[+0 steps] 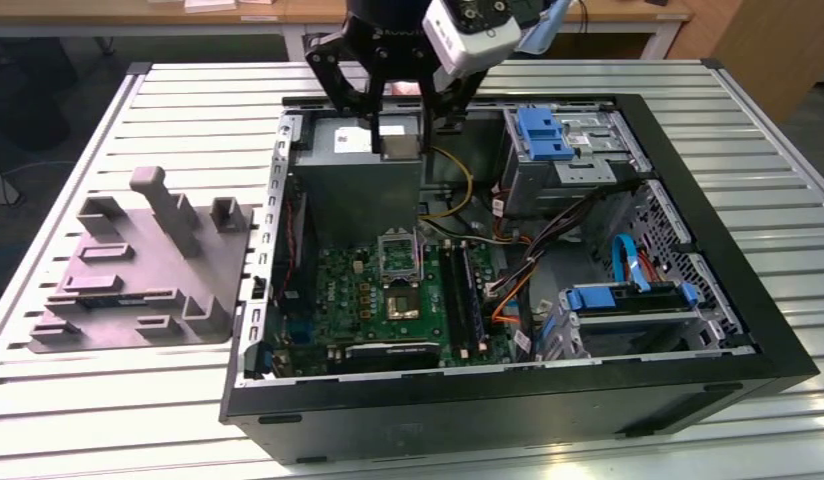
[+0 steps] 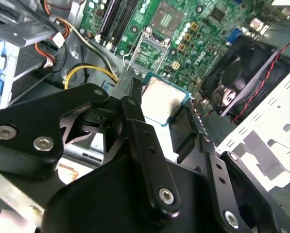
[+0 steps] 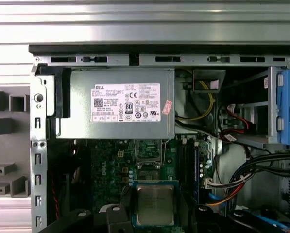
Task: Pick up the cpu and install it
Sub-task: 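Pick up the cpu and move it towards the insertion slot, then place the cpu into insertion slot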
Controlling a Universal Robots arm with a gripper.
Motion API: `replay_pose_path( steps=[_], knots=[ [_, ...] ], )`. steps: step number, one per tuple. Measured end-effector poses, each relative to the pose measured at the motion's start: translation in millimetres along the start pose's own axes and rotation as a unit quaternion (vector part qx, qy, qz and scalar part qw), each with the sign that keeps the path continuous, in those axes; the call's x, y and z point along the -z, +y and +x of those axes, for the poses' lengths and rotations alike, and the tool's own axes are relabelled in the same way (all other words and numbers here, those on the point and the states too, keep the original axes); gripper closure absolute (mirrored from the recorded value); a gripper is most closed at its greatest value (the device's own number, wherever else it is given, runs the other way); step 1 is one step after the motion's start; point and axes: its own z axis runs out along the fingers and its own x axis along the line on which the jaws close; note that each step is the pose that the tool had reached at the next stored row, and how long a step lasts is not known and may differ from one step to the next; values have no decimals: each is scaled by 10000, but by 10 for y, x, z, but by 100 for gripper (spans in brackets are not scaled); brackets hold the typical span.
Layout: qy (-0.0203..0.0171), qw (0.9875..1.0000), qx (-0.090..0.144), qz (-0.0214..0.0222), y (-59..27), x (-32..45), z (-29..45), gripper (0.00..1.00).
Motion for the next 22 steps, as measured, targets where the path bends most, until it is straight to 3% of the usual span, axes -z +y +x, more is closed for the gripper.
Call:
replay_pose_path(
  steps=[3, 8, 22],
  knots=[
    [0, 10000, 0, 3, -21, -3, -3, 53],
    [0, 10000, 0, 5, -20, -6, -92, 53],
    [0, 10000, 0, 5, -52, -7, -112, 53]
  ],
)
